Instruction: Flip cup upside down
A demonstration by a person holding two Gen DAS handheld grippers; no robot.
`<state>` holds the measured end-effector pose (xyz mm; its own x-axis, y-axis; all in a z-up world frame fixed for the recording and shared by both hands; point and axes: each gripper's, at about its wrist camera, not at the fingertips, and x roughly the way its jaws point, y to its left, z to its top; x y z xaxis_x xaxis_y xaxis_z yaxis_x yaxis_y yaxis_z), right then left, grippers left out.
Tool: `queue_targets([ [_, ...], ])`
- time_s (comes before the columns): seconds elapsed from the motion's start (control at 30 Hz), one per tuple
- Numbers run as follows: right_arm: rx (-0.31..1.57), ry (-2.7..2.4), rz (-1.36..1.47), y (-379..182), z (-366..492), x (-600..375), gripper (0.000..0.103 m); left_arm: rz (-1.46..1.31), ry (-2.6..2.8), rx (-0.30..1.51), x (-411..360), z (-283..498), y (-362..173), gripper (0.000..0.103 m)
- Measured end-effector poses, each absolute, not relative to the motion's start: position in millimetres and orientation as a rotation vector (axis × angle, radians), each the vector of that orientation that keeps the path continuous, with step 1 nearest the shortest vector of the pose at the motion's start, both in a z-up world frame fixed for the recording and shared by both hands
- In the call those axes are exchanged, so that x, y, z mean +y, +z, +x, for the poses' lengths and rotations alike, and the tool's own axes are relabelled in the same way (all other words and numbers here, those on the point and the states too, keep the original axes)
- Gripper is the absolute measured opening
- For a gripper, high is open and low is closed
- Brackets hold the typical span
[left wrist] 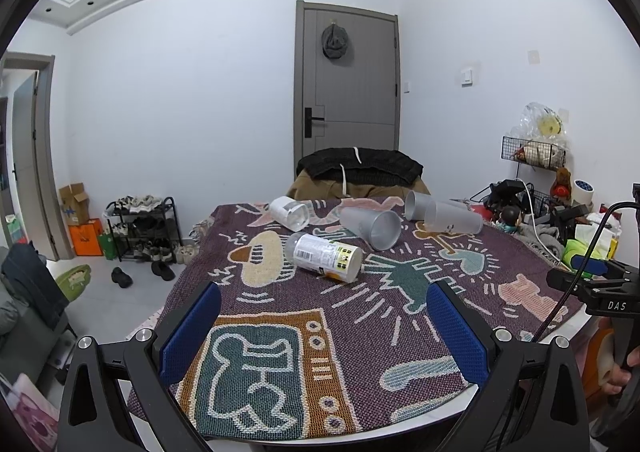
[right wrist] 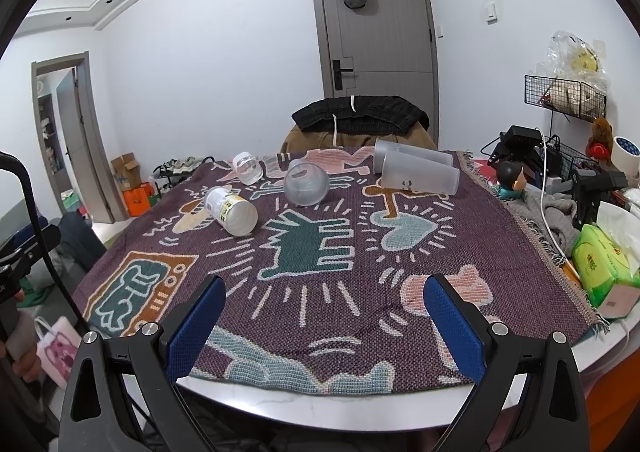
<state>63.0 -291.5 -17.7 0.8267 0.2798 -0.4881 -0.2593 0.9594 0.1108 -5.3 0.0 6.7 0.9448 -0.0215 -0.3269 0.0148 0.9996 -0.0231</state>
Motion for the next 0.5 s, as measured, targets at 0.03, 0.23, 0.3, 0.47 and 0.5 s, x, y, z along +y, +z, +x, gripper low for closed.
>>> queue_targets([
  [0.03, 0.525, 0.286, 0.039, -18, 63, -292, 0.100, -0.021, -0.019, 0.333, 0, -5, 7, 0.103],
  [0.23, 0.525, 0.285, 0.036, -18, 63, -292, 0.100, -0.019, -0.019, 0.336, -1, -5, 6, 0.103],
  [0.3, 0.526, 0.288, 0.030, -17, 64, -292, 0.100, -0.020, -0.018, 0.338, -1, -4, 6, 0.103],
  [0.47, 0.517, 0.287, 0.002, -10, 73, -292, 0.100, -0.014, -0.013, 0.335, 1, -2, 2, 0.103],
  [0.5, 0.519, 0.291, -0.001, -8, 76, -291, 0.100, -0.011, -0.012, 0.335, 2, -1, 2, 0.103],
])
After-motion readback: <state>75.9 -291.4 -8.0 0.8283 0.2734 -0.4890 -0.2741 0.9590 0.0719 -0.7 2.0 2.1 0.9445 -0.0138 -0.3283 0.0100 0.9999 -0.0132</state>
